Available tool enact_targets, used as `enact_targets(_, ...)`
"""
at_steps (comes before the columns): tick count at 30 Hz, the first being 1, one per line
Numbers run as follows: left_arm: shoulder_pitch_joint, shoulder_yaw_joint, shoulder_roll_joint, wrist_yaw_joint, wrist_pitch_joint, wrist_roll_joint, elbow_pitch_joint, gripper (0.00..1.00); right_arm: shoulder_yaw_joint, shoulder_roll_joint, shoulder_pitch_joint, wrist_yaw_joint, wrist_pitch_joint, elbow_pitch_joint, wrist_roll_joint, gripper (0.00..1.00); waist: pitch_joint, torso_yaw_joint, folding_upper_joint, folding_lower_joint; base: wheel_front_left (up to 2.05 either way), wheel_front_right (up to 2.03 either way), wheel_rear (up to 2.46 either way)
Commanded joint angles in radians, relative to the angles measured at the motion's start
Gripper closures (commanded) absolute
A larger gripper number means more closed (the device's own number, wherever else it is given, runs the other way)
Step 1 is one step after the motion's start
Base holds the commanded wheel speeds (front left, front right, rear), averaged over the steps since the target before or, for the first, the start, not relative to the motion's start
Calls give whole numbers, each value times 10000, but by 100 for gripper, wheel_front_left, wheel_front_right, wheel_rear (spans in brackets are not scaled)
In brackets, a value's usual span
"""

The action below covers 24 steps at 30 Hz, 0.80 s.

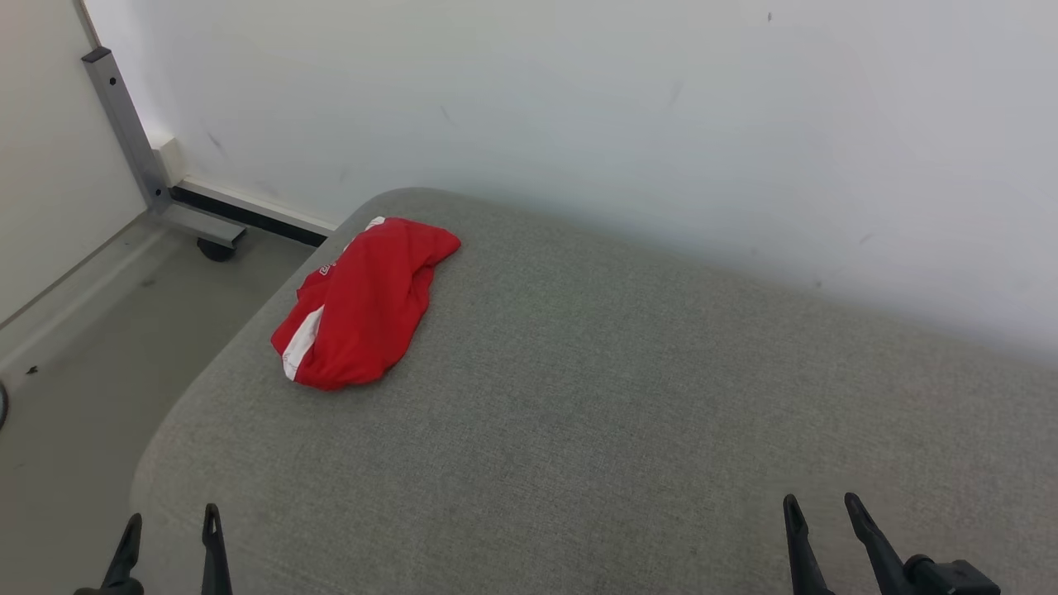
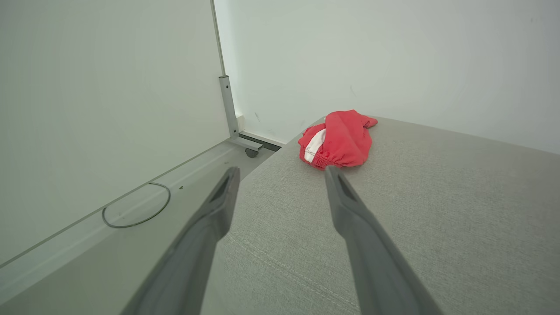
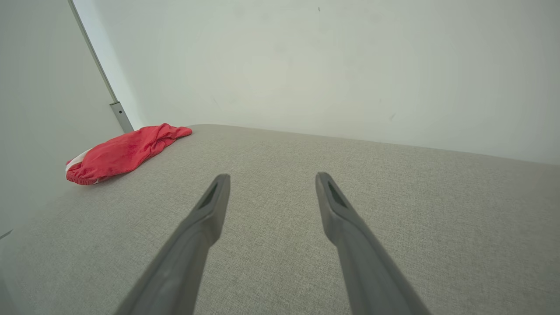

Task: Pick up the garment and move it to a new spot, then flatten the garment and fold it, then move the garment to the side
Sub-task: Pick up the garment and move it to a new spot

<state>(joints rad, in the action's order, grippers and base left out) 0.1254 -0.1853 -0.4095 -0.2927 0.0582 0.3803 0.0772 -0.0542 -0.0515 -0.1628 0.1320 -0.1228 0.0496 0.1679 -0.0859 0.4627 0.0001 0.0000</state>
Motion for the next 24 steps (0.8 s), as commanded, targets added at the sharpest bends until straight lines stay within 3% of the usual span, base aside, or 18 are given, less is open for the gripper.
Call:
enact_targets(1,155,36,18,-54,53,115,43,0,21,26,59,-30,19,23,-51,0,128,120,-1,0,0,0,0)
enact_targets(16,-227,158,4,-89,197,213,-53,0,-13,26,-5,-30,-53,154,89,0,29,12,-1,0,0,0,0)
enact_targets(24,-1769,705,-48,219,617,762,-642,0,-152,14,312,-28,266,-389,-304,0,655,-1266,-1,0,0,0,0)
